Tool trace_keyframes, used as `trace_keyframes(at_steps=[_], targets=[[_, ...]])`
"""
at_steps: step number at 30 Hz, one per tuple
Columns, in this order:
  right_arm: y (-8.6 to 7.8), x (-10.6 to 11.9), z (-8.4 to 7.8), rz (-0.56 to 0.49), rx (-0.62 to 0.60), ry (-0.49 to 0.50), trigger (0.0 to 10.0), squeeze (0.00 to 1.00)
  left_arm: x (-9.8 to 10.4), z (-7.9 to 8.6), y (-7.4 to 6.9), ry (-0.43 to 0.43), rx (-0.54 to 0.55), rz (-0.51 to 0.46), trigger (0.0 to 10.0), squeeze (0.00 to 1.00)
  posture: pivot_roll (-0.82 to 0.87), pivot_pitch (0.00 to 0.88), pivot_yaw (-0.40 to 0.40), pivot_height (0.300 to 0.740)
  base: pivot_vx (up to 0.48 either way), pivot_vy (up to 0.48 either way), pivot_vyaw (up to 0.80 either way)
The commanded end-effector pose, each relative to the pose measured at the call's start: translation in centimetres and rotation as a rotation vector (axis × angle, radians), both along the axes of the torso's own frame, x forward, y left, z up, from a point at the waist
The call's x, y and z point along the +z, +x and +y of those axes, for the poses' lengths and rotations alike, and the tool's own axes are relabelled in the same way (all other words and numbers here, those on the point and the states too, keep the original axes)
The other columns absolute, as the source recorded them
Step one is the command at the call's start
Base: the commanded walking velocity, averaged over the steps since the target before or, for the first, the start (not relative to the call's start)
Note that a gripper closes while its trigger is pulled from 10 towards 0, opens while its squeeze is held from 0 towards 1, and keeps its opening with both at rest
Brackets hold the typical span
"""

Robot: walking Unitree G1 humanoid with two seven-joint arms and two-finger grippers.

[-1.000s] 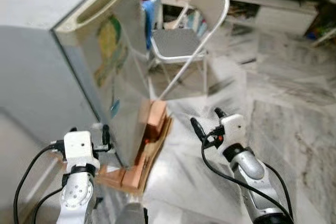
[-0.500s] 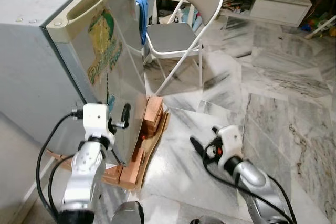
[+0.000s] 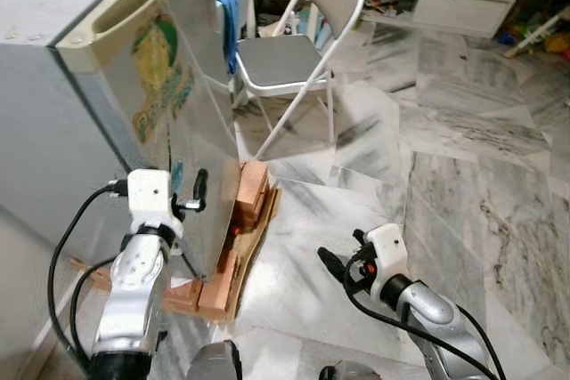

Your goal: Restocking fridge

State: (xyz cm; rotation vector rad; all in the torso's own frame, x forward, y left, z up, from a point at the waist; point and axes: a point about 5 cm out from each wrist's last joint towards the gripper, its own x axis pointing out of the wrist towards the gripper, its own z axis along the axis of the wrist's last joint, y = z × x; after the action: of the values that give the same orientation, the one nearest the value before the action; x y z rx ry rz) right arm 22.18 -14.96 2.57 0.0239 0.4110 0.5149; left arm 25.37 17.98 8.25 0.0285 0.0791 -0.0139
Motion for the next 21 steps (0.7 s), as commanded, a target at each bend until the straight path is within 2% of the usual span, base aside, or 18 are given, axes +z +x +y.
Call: trace_keyframes(at_steps=[1,3,6,9,16,18,21], targets=[[0.1,0.4,0.0,-0.005,0.017,0.005,10.0,0.0,-0.3,-0.2,-0.5,0.003,0.003,0.014,10.0,0.0,0.09,0.09,-0.015,0.74,0.0,0.0,0.0],[0.0,0.4,0.1,0.001,0.031,0.003,10.0,0.0,-0.8,-0.2,-1.1,0.012,0.016,0.031,10.0,0.0,0.09,0.092,-0.021,0.74,0.0,0.0,0.0],[0.0,0.5,0.2,0.002,0.039,0.002,10.0,0.0,-0.7,-0.2,-1.0,0.016,0.035,0.035,10.0,0.0,0.09,0.093,-0.026,0.74,0.0,0.0,0.0],[0.0,0.7,0.4,0.0,0.048,0.0,10.0,0.0,-0.3,0.7,-0.2,0.053,0.092,0.01,10.0,0.0,0.09,0.091,-0.026,0.74,0.0,0.0,0.0],[0.1,1.0,0.6,-0.004,0.049,-0.003,10.0,0.0,-0.1,1.0,1.6,0.065,0.084,0.008,10.0,0.0,0.09,0.089,-0.027,0.74,0.0,0.0,0.0],[0.1,1.1,0.7,-0.012,0.055,-0.003,10.0,0.0,0.2,1.1,3.1,0.091,0.082,-0.003,10.0,0.0,0.08,0.083,-0.026,0.74,0.0,0.0,0.0],[0.1,1.3,0.6,-0.013,0.055,-0.002,10.0,0.0,0.4,1.2,4.1,0.102,0.1,-0.008,10.0,0.0,0.07,0.079,-0.024,0.74,0.0,0.0,0.0]])
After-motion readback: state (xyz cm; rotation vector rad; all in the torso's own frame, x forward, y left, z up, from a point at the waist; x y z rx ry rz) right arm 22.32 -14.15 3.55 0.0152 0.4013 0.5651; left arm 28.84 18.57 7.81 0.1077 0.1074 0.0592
